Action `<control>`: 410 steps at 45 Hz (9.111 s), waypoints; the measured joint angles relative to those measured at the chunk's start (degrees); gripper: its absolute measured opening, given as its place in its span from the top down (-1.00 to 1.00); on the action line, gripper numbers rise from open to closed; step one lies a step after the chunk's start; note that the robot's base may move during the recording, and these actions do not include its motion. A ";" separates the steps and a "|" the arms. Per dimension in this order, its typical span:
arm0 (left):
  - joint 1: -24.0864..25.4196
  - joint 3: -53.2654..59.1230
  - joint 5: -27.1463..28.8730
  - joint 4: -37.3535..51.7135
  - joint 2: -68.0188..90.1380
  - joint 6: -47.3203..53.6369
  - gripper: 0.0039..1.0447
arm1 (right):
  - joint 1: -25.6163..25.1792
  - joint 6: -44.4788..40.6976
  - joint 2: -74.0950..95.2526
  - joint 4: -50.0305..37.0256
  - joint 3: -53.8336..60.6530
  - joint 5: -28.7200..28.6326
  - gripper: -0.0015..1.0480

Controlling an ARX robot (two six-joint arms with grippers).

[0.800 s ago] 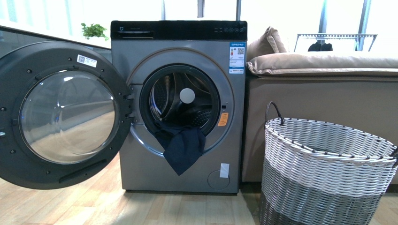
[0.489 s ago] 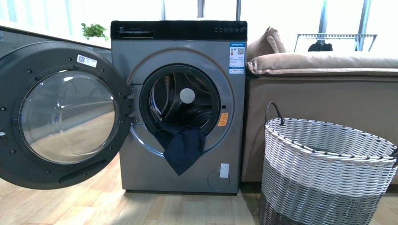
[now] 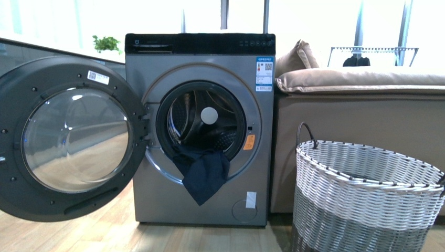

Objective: Collect clothes from washing machine

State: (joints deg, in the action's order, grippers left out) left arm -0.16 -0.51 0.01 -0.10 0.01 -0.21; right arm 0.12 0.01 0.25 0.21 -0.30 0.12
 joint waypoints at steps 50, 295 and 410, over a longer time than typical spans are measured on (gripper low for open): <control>0.00 0.00 -0.02 -0.02 0.09 0.00 -0.88 | -0.04 0.00 0.00 0.00 0.00 0.00 -0.85; -15.45 -89.35 13.53 17.00 138.22 0.48 -0.88 | -0.04 0.00 0.00 0.00 0.00 0.00 -0.85; -24.57 -59.12 0.22 14.23 75.03 7.96 0.82 | -0.04 0.00 0.00 0.00 0.00 0.00 -0.85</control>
State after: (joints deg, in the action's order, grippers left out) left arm -24.73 -59.64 0.23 14.13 75.05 7.75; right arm 0.08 0.01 0.25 0.21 -0.30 0.12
